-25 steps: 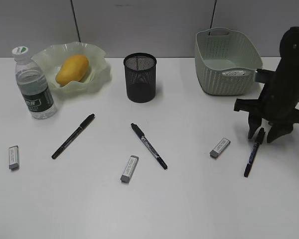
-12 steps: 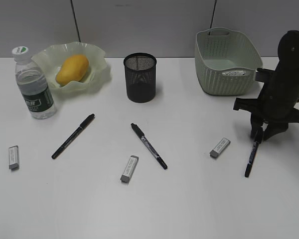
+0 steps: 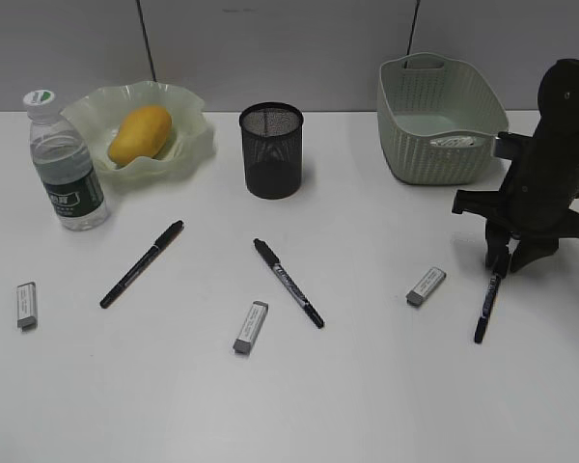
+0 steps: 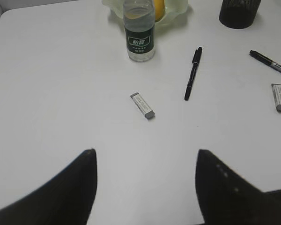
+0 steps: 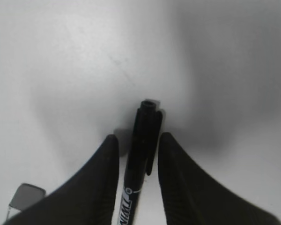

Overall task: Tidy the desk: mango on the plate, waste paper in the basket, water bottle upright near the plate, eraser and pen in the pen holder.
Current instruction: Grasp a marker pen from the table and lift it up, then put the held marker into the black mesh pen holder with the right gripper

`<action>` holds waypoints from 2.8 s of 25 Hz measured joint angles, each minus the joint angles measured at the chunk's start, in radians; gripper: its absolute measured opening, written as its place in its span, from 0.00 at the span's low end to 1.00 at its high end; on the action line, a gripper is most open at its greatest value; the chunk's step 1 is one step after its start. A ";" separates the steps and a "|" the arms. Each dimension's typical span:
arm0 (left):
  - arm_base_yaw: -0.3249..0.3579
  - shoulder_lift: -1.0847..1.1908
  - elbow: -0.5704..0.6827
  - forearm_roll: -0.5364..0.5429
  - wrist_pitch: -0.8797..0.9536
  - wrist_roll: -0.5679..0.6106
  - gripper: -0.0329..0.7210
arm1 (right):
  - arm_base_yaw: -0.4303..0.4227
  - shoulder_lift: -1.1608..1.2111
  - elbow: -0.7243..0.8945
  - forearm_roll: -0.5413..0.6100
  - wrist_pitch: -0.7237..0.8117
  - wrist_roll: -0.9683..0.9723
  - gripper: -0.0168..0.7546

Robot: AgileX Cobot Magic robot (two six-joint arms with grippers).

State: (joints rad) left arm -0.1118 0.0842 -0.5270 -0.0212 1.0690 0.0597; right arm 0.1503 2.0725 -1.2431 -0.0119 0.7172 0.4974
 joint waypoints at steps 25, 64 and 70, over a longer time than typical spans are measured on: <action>0.000 0.000 0.000 0.000 0.000 0.000 0.68 | 0.000 0.015 -0.001 0.012 0.019 -0.009 0.34; 0.000 0.000 0.000 0.000 0.000 0.000 0.68 | 0.343 -0.029 -0.516 0.201 -0.603 -0.486 0.21; 0.000 0.000 0.000 0.000 -0.001 0.000 0.68 | 0.374 0.058 -0.516 0.197 -0.724 -0.487 0.21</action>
State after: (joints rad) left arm -0.1118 0.0842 -0.5270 -0.0212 1.0682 0.0597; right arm 0.5244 2.1302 -1.7593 0.1853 -0.0066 0.0103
